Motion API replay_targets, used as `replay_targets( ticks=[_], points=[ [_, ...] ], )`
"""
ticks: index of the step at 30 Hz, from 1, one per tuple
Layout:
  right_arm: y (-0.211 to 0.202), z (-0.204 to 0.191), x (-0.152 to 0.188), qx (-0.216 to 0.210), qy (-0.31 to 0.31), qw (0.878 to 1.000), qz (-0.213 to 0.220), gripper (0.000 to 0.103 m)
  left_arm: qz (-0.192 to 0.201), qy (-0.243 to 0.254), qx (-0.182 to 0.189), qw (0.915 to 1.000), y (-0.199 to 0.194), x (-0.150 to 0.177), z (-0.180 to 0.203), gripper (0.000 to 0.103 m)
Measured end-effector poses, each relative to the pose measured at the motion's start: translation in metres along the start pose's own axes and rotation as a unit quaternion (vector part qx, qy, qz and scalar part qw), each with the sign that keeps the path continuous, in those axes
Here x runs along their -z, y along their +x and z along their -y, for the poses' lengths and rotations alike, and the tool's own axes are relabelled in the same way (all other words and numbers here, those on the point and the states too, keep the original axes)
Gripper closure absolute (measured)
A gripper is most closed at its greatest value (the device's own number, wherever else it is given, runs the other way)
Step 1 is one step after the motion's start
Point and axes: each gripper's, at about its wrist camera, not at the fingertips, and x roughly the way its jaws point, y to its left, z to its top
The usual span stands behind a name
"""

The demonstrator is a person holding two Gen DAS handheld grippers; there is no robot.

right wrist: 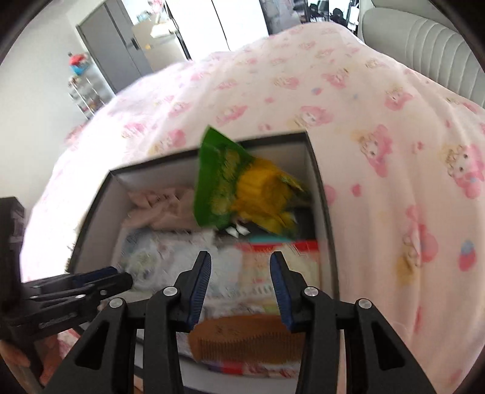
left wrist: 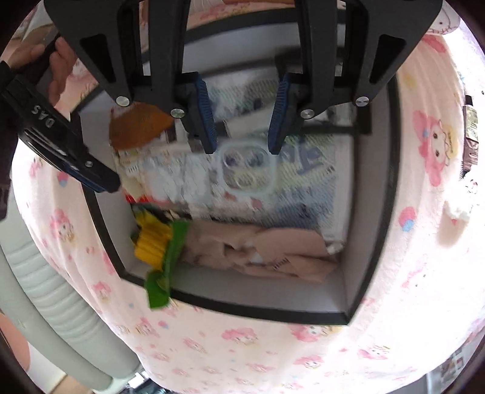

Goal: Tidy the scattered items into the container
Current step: 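Carry the phone case into the box and release it, then withdraw the right tool toward the brown tube and white fluffy clip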

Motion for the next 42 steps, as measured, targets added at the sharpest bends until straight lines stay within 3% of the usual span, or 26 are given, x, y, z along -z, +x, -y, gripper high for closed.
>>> replay_targets(
  ticks=[8, 15, 24, 29, 38, 42],
  points=[
    [0.017, -0.01, 0.008, -0.029, -0.025, 0.998, -0.052, 0.068, -0.032, 0.002, -0.022, 0.9993, 0.024, -0.003, 0.0, 0.069],
    [0.034, -0.018, 0.008, 0.038, -0.058, 0.996, -0.051, 0.068, -0.006, 0.001, 0.005, 1.0, 0.005, 0.011, -0.001, 0.069],
    [-0.048, -0.044, 0.035, 0.021, -0.039, 0.998, 0.033, 0.067, 0.064, 0.032, 0.051, 0.9961, -0.073, 0.042, 0.021, 0.069],
    [-0.078, -0.062, 0.067, 0.02, -0.019, 0.999, 0.043, 0.067, 0.069, 0.063, 0.054, 0.9942, -0.099, 0.065, 0.031, 0.069],
    [-0.107, -0.098, 0.108, 0.017, -0.02, 0.999, 0.045, 0.067, 0.068, 0.059, 0.103, 0.9906, -0.126, 0.111, 0.013, 0.069],
    [-0.109, -0.119, 0.114, 0.014, -0.032, 0.998, 0.043, 0.067, 0.079, 0.055, 0.089, 0.9913, -0.139, 0.12, -0.003, 0.071]
  ],
)
